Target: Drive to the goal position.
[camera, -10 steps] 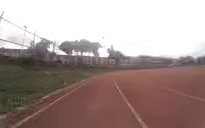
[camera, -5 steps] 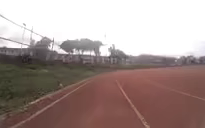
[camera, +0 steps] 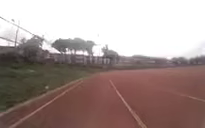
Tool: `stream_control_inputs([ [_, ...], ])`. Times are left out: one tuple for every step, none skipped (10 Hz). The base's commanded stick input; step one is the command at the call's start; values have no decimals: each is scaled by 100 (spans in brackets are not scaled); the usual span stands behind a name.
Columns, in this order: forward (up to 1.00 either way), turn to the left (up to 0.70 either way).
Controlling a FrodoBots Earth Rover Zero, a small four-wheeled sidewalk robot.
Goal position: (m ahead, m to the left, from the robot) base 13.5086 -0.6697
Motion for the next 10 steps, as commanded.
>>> stream_control_inputs([
  [100, 0],
  [100, 0],
  [100, 0],
  [100, 0],
  [100, 0],
  [100, 0],
  [100, 0],
  [100, 0],
  [100, 0],
  [100, 0],
])
